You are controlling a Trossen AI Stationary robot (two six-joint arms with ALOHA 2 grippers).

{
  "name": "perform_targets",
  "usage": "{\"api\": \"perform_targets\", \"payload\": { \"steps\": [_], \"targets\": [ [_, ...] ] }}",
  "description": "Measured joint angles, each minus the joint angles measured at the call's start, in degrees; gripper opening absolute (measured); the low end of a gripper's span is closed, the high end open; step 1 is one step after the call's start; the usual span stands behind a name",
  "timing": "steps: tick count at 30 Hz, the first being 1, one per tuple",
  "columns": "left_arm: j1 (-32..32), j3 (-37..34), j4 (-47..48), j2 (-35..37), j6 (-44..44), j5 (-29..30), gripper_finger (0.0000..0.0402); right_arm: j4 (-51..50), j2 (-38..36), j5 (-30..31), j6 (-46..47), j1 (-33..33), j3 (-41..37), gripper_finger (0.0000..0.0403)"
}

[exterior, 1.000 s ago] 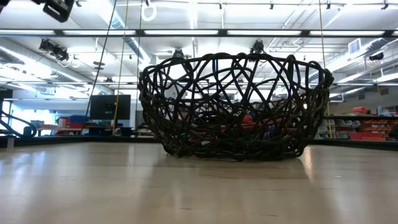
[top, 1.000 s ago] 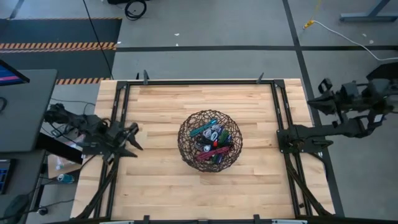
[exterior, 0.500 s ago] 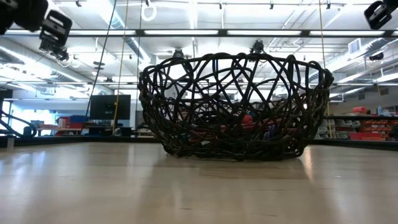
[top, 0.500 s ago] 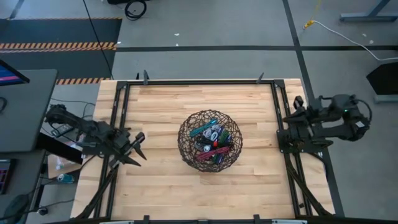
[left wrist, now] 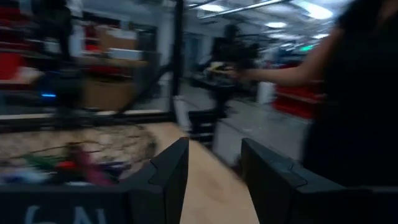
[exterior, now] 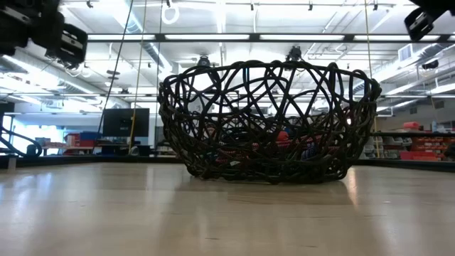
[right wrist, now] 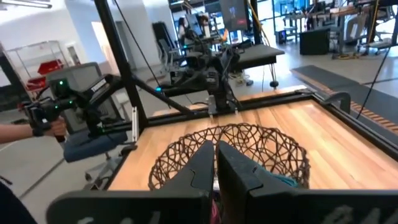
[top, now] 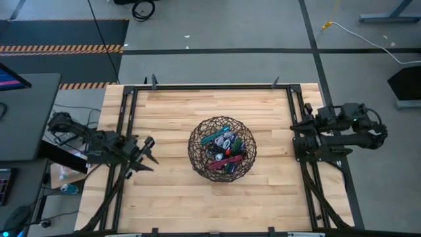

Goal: Pick and place USB-C Cables
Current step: Return to Home Position

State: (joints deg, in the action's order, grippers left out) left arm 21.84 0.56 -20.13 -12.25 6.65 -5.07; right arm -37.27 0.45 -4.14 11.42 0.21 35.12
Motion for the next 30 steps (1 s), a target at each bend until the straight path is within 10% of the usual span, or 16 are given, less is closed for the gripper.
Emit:
{"api": "perform_targets", "payload": {
  "steps": [12, 30],
  "targets": [
    [-12.5, 0.0, -0.5, 0.0, -2.8, 6.4, 0.0156, 32.2, 0.0, 2.3, -7.3, 0.0, -23.9, 0.0025],
    [-22.7, 0.0, 5.5, -0.1, -0.4, 4.5, 0.0156, 24.0, 0.0, 10.6, -5.2, 0.0, -29.4, 0.0025]
  ]
}}
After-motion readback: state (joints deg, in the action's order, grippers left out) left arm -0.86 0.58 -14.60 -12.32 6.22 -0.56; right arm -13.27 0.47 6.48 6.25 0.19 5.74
